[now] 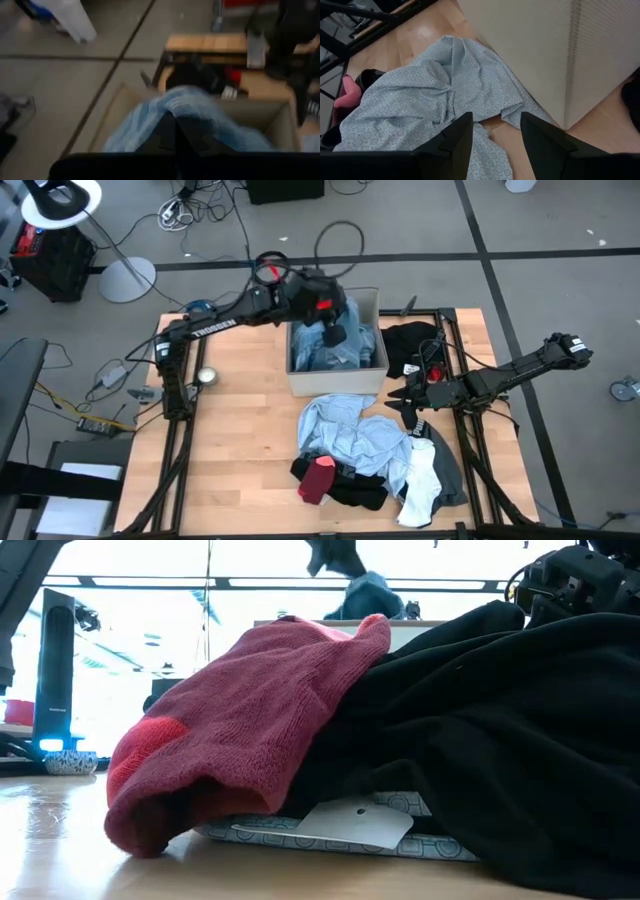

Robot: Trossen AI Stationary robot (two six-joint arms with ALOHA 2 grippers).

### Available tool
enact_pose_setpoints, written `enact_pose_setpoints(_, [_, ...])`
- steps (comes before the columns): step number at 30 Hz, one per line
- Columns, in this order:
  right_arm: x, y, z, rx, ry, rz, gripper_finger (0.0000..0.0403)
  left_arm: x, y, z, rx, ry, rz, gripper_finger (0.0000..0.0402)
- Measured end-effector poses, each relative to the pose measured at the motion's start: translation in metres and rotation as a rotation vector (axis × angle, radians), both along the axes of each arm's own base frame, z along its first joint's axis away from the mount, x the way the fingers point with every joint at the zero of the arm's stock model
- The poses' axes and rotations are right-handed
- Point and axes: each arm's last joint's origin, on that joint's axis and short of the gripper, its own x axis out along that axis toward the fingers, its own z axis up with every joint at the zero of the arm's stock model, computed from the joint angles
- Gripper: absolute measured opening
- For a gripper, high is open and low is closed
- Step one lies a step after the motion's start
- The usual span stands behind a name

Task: Sort clothes
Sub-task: Put the blue towel into the white laundry bin

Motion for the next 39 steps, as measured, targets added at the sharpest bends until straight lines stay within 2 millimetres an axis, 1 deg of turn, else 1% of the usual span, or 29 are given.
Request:
enact_pose_setpoints(4, [0.0, 0.0, 0.0, 0.0, 0.0, 0.0, 0.0167, 0.007, 0.008, -0.046, -0.064, 0.054, 0.054, 0.0])
enact_pose_setpoints(7, [0.0, 0.0, 0.0, 0.002, -0.001, -0.001, 0.0167, 0.011, 0.02, -0.085, -0.148, 0.013, 0.13, 0.0])
enact_pose_setpoints(10, [0.0, 0.0, 0.0, 0.002, -0.001, -0.001, 0.0167, 0.003, 0.032, -0.127, -0.306, -0.007, 0.251, 0.0004])
enact_pose_setpoints(12, [0.0, 0.0, 0.0, 0.001, -0.001, 0.0, 0.0167, -0.005, 0.038, -0.152, -0.405, 0.005, 0.288, 0.0013])
enact_pose_setpoints(16, [0.0, 0.0, 0.0, 0.0, -0.001, 0.0, 0.0167, -0.019, 0.046, -0.188, -0.555, 0.008, 0.342, 0.0042])
enact_pose_setpoints(19, [0.0, 0.0, 0.0, -0.001, 0.0, 0.001, 0.0167, -0.025, 0.046, -0.201, -0.571, 0.006, 0.357, 0.0065])
enact_pose_setpoints(22, [0.0, 0.0, 0.0, -0.001, 0.0, 0.001, 0.0167, -0.027, 0.048, -0.203, -0.555, 0.013, 0.339, 0.0077])
enact_pose_setpoints(25, [0.0, 0.0, 0.0, -0.001, 0.0, 0.001, 0.0167, -0.022, 0.051, -0.193, -0.566, -0.004, 0.31, 0.0079])
enact_pose_setpoints(27, [0.0, 0.0, 0.0, -0.001, 0.0, 0.001, 0.0167, -0.017, 0.052, -0.18, -0.561, -0.029, 0.253, 0.008])
enact_pose_setpoints(30, [0.0, 0.0, 0.0, -0.001, 0.0, 0.001, 0.0167, -0.009, 0.052, -0.155, -0.568, -0.051, 0.168, 0.008])
enact_pose_setpoints(35, [-0.001, 0.0, -0.001, -0.005, 0.016, 0.001, 0.0167, -0.007, 0.047, -0.119, -0.557, 0.028, 0.119, 0.008])
enact_pose_setpoints(39, [-0.002, -0.001, -0.004, -0.014, 0.045, 0.0, 0.0167, -0.008, 0.038, -0.095, -0.513, 0.085, 0.106, 0.008])
